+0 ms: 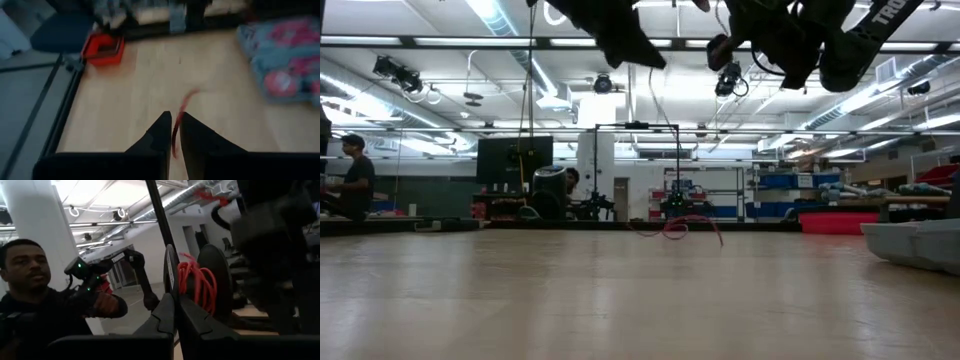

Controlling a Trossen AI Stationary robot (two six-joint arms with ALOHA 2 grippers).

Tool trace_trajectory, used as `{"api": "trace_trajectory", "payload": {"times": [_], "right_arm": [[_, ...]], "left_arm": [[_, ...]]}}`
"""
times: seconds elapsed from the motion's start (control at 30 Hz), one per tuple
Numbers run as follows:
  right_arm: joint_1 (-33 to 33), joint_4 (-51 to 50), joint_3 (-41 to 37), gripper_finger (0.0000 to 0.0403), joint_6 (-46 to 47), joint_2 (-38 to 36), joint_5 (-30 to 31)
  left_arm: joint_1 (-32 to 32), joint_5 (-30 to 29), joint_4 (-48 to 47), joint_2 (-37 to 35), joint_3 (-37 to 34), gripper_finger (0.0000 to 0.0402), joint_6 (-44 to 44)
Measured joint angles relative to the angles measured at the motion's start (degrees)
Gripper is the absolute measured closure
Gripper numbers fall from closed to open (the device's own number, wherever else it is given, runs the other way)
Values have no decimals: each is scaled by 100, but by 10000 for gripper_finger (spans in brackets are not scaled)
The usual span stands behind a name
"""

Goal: Coil cords
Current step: Coil the wire

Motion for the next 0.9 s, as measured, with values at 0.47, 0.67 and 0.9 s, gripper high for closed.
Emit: {"api": "trace_trajectory", "payload": {"times": [0.47,0.67,0.9], "right_arm": [[-261,49,2,399,-273,-87,477],[-219,69,4,399,-711,-87,583],[-219,48,4,399,-1373,-87,840]], "left_arm": [[-40,161,669,-44,-332,360,-303],[-39,-85,2284,-12,-923,360,-1283],[-42,-265,4247,-6,-1573,326,-1486]]}}
